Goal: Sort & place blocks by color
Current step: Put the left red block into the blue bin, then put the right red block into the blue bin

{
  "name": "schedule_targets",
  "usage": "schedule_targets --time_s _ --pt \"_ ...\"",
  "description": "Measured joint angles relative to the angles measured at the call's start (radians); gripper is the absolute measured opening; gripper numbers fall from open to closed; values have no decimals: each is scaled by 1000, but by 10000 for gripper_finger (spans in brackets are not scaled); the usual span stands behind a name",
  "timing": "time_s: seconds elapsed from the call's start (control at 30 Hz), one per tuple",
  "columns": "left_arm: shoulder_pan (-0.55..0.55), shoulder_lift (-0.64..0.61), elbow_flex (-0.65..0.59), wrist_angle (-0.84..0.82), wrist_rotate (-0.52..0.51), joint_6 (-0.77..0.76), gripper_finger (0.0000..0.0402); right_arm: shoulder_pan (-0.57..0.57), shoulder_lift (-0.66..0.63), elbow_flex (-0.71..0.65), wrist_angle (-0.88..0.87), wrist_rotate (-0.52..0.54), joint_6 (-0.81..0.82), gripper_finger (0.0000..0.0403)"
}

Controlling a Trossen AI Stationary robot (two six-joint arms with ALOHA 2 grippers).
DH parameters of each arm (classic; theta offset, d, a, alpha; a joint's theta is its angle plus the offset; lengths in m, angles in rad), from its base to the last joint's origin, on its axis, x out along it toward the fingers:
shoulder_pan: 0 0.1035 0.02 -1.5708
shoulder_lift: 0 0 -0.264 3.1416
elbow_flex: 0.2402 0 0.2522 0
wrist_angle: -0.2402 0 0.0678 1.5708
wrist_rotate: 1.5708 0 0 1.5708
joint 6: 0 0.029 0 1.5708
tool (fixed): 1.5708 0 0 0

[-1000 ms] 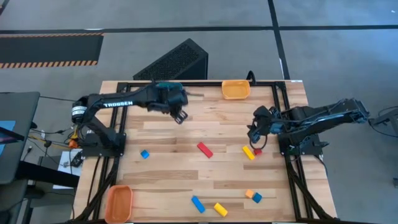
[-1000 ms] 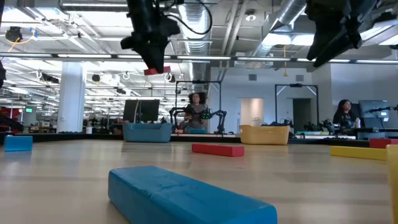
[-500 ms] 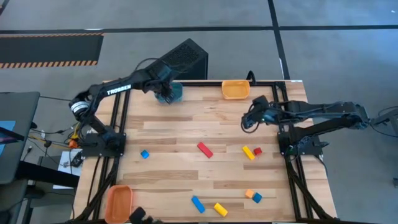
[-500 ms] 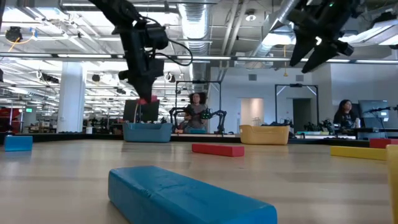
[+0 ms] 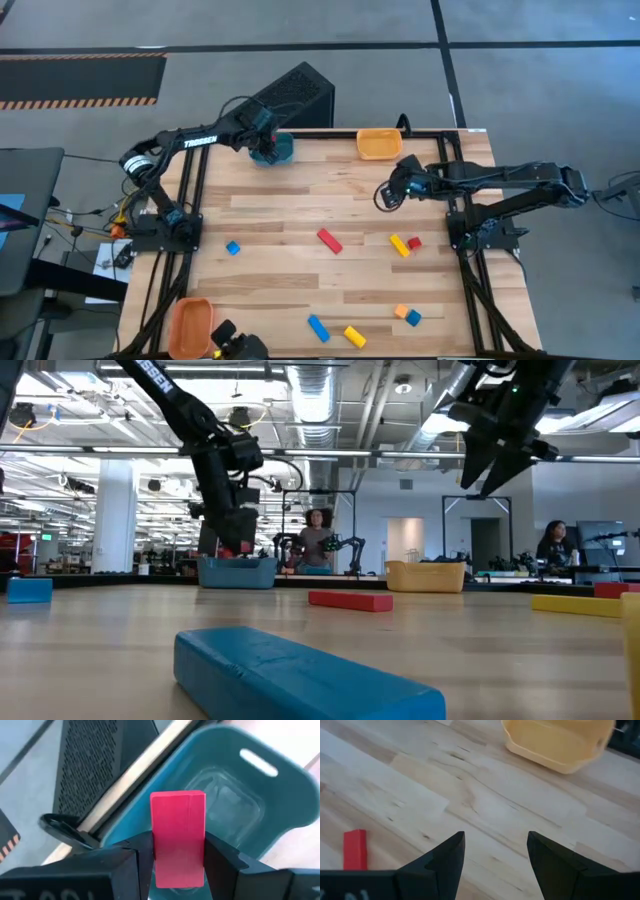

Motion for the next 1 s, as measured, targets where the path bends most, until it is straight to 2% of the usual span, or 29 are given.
schedule_targets --time_s 0.17,0.4,0.67,1.0 --pt "-6 35 0 -22 10 -88 119 -97 -6 3 102 -126 -123 240" --pt "-5 35 1 -15 13 -124 137 -198 -7 59 175 -130 -217 240" --pt "-8 35 1 -24 28 -137 175 -181 -6 74 163 -125 -229 240" --pt "-19 32 2 -96 28 -178 183 -162 -6 74 175 -122 -221 240"
